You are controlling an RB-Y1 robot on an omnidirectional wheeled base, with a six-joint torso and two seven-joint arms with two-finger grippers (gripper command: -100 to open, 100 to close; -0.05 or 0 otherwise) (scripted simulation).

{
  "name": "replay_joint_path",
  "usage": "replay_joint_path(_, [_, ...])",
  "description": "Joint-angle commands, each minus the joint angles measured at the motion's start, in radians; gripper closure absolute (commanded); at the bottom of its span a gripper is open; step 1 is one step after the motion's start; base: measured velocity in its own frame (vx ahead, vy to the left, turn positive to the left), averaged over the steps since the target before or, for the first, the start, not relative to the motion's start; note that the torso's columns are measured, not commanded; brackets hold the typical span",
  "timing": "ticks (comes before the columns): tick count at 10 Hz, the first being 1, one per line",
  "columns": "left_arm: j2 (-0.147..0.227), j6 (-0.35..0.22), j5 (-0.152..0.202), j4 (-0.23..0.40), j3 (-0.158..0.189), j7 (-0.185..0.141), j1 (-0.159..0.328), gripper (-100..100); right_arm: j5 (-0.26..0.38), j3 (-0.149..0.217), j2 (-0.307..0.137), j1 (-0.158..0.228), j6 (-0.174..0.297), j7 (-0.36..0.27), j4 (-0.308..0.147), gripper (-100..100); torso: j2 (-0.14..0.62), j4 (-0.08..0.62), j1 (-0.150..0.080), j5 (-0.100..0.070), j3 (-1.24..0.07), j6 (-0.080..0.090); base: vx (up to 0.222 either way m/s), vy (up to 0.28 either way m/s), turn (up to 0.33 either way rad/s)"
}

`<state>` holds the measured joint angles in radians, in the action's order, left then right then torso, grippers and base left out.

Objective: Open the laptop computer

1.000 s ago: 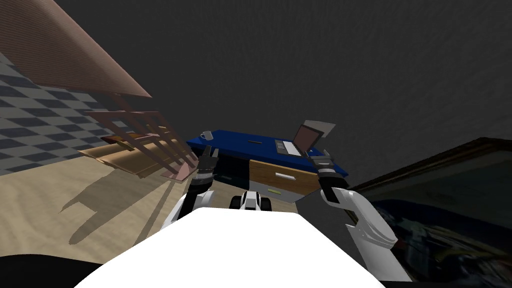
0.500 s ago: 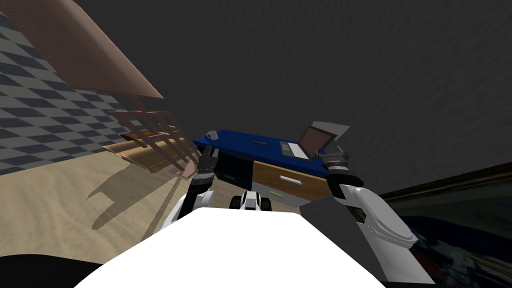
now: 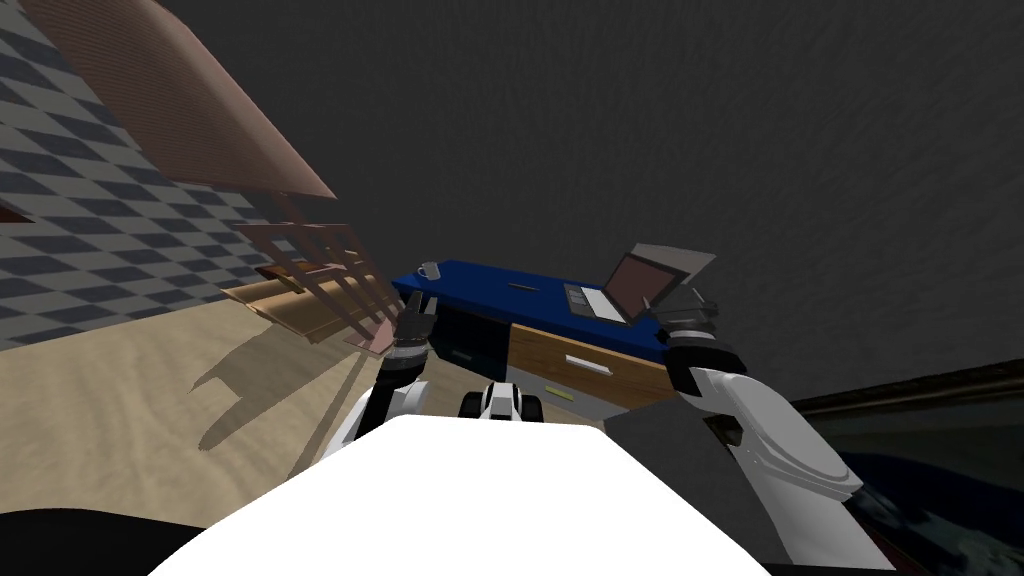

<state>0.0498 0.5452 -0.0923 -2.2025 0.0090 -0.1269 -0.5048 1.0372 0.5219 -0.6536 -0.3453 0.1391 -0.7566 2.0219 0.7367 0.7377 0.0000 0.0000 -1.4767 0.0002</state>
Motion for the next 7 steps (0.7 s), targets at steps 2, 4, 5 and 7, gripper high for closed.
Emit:
replay_joint_path(2, [0.000,0.000,0.000,0.000,0.000,0.000,0.000,0,-0.026,0.014,-0.038,-0.005,0.003,0.012,-0.013,-100,-0.001,-0.001,0.000,0.000,-0.001,0.000,0.059,0.014,-0.026])
replay_joint_path(4, [0.000,0.000,0.000,0.000,0.000,0.000,0.000,0,0.007,-0.004,0.010,0.003,0.000,-0.003,0.002,100,0.006,0.000,0.000,-0.002,0.004,-0.003,-0.061,-0.035,0.039])
replay_joint_path(5, [0.000,0.000,0.000,0.000,0.000,0.000,0.000,0,-0.002,0.006,-0.005,0.006,0.006,0.003,-0.001,100,0.005,-0.002,0.001,-0.003,0.005,0.000,-0.033,-0.018,0.041])
replay_joint_path(7, [0.000,0.000,0.000,0.000,0.000,0.000,0.000,0,0.067,-0.017,0.001,-0.021,0.007,-0.052,0.042,100,0.001,-0.001,0.001,0.000,0.001,0.002,0.014,-0.017,0.055])
